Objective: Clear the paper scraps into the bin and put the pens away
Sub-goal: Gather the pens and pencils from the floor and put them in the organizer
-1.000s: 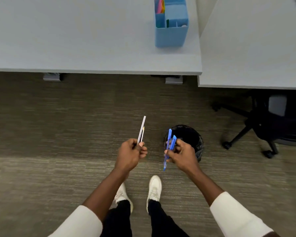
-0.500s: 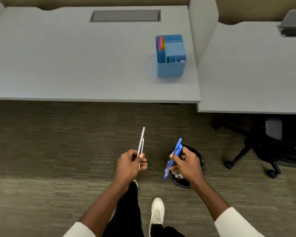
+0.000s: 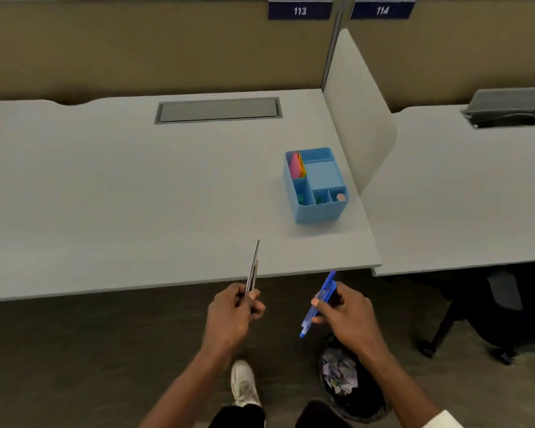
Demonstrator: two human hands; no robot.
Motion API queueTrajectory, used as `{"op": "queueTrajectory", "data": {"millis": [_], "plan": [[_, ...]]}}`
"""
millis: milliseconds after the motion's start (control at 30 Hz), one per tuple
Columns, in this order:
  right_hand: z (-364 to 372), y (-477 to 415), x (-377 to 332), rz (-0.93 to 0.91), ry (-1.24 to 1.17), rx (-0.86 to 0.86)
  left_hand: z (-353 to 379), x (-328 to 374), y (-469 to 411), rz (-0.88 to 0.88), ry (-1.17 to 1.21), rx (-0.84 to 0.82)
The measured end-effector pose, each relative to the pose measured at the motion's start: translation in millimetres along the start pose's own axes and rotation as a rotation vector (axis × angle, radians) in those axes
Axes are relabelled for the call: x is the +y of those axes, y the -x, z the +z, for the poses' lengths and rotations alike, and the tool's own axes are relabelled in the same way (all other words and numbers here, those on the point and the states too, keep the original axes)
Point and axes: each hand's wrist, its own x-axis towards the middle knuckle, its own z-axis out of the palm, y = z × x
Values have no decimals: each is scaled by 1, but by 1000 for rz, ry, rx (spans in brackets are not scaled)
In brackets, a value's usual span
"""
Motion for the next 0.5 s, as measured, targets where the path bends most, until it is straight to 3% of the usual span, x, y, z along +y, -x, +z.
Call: {"op": "queueTrajectory", "data": {"millis": [367, 500], "plan": [[-30, -68, -101, -50, 16, 236, 3, 87, -75, 141, -54, -13], [-59, -110, -116, -191, 53, 356, 19, 108, -98, 156, -61, 5]]}}
